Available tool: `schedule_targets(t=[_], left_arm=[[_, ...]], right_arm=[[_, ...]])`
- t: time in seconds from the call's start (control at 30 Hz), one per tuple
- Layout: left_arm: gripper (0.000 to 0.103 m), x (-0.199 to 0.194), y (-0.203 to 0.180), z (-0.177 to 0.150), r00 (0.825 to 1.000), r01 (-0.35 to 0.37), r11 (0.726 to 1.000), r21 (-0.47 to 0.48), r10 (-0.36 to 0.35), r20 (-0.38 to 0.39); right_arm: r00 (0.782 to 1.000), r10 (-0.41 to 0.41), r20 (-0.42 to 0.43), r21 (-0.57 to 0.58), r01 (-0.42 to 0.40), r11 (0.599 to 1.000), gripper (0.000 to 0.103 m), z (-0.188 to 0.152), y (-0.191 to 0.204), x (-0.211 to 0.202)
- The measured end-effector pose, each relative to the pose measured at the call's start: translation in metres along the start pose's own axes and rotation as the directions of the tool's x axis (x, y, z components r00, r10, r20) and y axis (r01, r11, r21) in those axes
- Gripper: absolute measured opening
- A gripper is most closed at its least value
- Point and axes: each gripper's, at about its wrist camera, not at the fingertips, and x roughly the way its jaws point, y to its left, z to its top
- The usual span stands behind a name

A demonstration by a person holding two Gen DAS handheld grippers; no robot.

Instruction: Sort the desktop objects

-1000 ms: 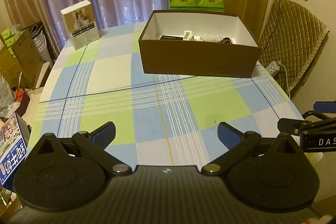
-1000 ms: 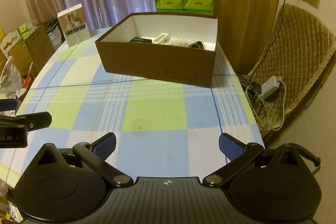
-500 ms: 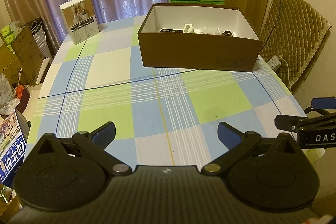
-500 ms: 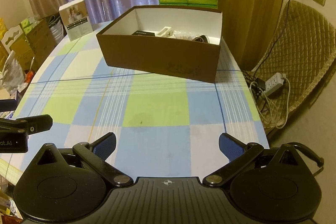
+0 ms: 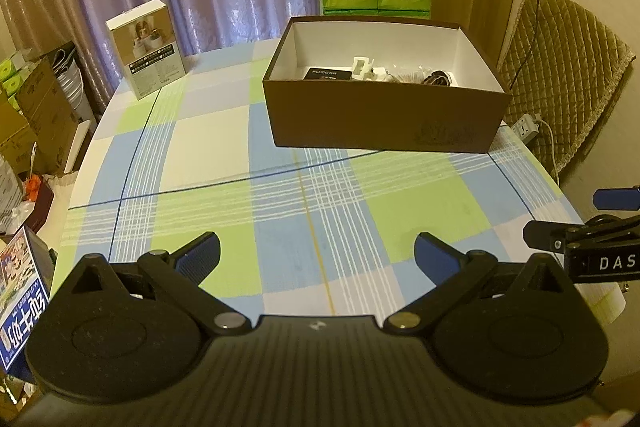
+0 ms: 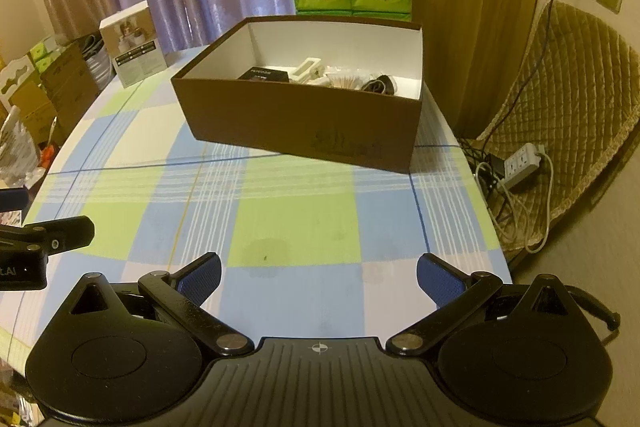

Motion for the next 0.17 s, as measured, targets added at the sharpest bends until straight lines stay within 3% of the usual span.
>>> schedule_targets(t=[0.17], left_arm=[[0.102, 0.0079, 0.0026, 0.0090, 1.000, 0.008, 1.000, 0.010, -0.008, 0.004]], right_arm=[[1.000, -0.013, 0.001, 0.013, 0.013, 1.000, 0.101, 0.0072, -0.0014, 0.0066]])
